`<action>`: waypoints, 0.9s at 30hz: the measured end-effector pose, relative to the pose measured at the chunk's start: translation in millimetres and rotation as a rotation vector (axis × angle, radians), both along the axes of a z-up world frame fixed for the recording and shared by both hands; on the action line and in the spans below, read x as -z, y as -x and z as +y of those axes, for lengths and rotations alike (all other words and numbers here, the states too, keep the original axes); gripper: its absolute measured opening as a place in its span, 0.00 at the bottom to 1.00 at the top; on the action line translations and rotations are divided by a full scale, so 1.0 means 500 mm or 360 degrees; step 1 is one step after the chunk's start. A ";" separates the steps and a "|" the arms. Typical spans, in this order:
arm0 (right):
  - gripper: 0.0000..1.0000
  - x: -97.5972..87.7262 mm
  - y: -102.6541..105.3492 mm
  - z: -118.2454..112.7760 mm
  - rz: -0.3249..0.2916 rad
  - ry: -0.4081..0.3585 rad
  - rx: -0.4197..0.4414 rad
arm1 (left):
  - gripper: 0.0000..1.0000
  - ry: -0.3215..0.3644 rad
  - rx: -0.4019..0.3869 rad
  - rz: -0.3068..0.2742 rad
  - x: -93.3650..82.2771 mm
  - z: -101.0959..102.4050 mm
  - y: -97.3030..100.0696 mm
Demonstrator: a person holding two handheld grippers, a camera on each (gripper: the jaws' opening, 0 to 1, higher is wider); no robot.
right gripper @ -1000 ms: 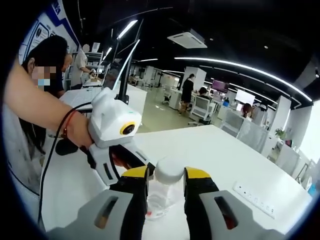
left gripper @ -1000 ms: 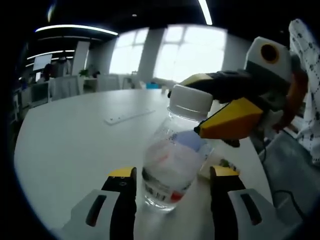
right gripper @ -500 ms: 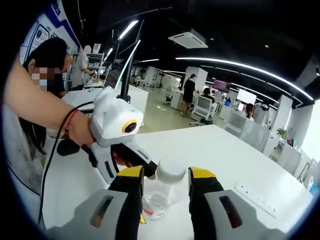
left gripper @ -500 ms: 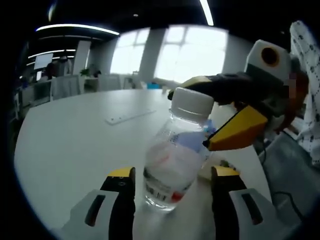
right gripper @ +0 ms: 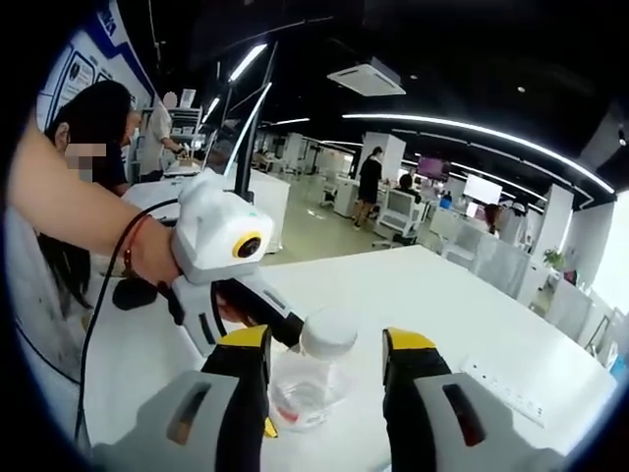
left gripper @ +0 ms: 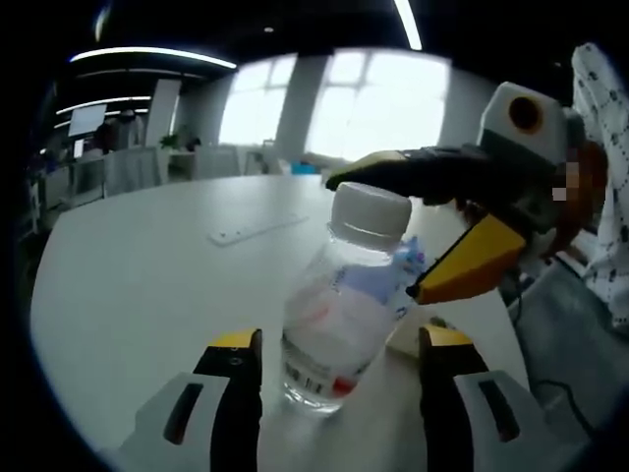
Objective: Arrange the tabletop items into an orderly group along one side of the table until the central work area is clear of visible clutter.
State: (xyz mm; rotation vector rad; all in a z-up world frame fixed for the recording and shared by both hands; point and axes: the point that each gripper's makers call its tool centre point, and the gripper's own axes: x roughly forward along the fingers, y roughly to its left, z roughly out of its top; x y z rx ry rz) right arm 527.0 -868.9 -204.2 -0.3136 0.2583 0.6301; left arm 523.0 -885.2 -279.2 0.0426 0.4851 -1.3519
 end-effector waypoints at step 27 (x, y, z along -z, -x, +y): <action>0.63 -0.025 0.017 -0.033 0.0080 -0.0160 0.0051 | 0.82 -0.0128 -0.0154 0.0048 -0.033 0.038 0.016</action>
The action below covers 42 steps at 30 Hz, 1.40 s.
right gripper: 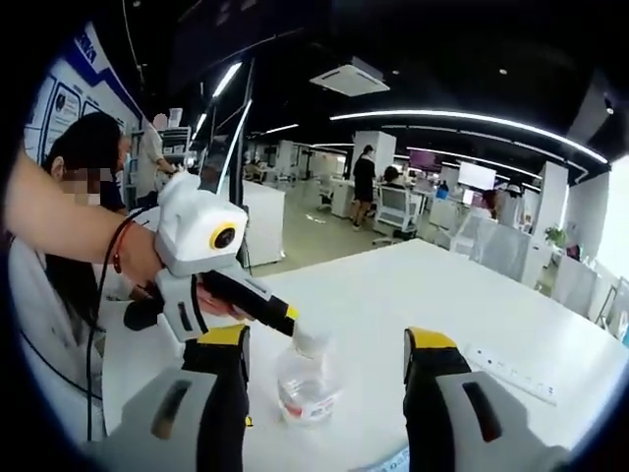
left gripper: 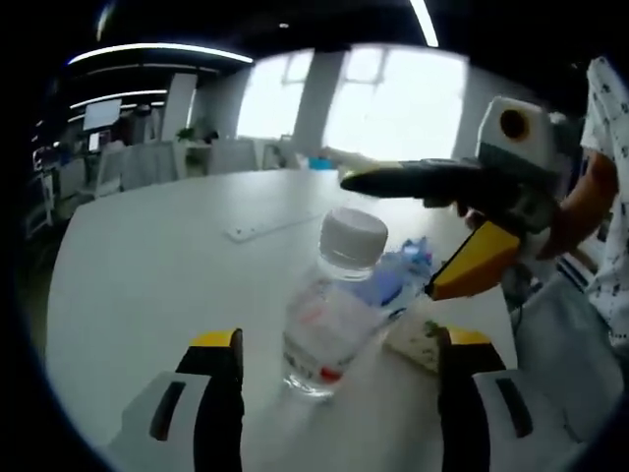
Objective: Arrange the tabletop items into an orderly group along one side of the table until the central work area is clear of visible clutter.
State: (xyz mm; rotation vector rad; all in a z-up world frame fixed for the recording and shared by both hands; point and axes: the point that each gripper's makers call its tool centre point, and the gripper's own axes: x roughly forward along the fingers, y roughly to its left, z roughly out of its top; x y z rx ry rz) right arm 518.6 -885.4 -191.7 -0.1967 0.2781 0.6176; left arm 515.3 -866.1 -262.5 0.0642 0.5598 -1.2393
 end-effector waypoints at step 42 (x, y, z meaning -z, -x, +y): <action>0.68 -0.034 0.099 -0.221 0.0043 -0.0080 0.0280 | 0.84 -0.0045 -0.0097 -0.0039 -0.126 -0.013 0.099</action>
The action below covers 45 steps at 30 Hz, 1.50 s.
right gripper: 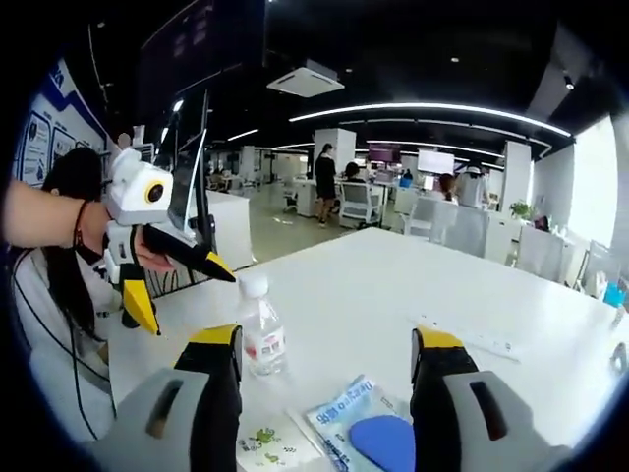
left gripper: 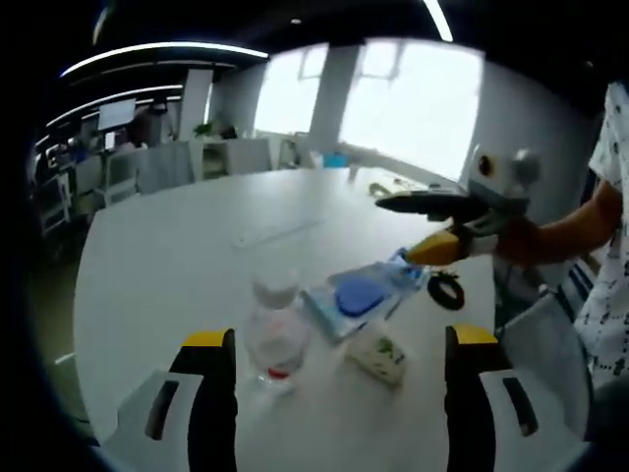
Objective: Arrange the tabletop items into an orderly group along one side of the table until the central work area is clear of visible clutter.
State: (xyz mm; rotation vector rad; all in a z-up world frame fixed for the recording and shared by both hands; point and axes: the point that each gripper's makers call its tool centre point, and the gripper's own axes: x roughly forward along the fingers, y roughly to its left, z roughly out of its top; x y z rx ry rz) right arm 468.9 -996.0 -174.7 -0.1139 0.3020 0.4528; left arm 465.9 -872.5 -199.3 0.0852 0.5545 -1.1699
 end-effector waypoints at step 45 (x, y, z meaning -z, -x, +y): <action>0.57 0.130 0.197 -0.276 0.0303 -0.0389 0.0567 | 0.78 -0.0047 0.0164 0.0009 -0.028 -0.344 0.028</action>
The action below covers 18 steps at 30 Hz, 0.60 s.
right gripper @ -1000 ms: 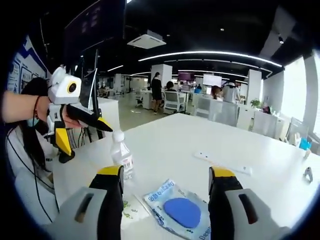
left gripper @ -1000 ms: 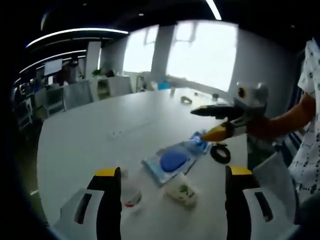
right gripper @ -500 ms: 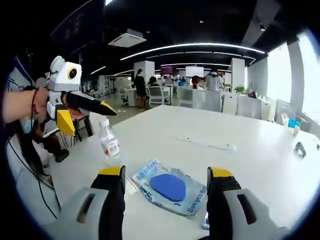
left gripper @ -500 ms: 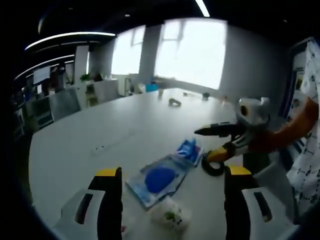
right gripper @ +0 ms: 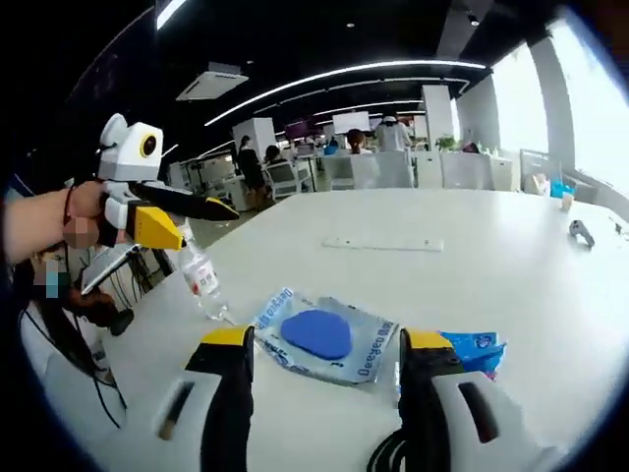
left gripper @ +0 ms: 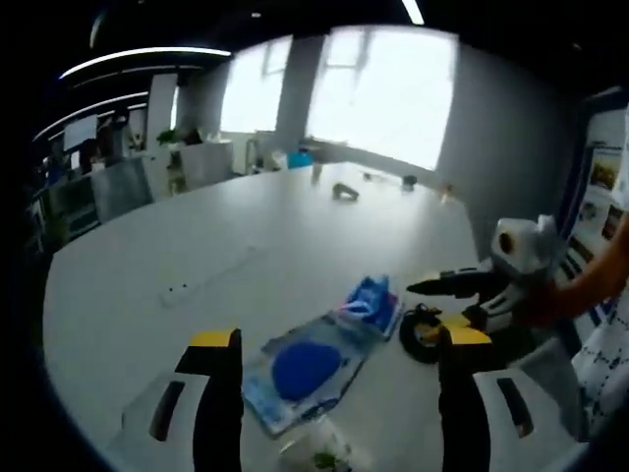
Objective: Arrange the tabletop items into an orderly group along one side of the table until the central work area is clear of visible clutter.
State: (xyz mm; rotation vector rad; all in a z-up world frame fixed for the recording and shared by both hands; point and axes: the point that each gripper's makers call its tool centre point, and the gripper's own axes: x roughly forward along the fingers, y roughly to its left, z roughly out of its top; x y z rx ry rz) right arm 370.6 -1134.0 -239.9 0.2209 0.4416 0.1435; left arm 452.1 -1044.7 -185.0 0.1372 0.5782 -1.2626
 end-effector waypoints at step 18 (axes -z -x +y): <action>0.52 0.113 -0.002 0.009 0.0195 -0.0381 0.0220 | 0.79 -0.0276 -0.0227 0.0104 0.124 -0.018 -0.050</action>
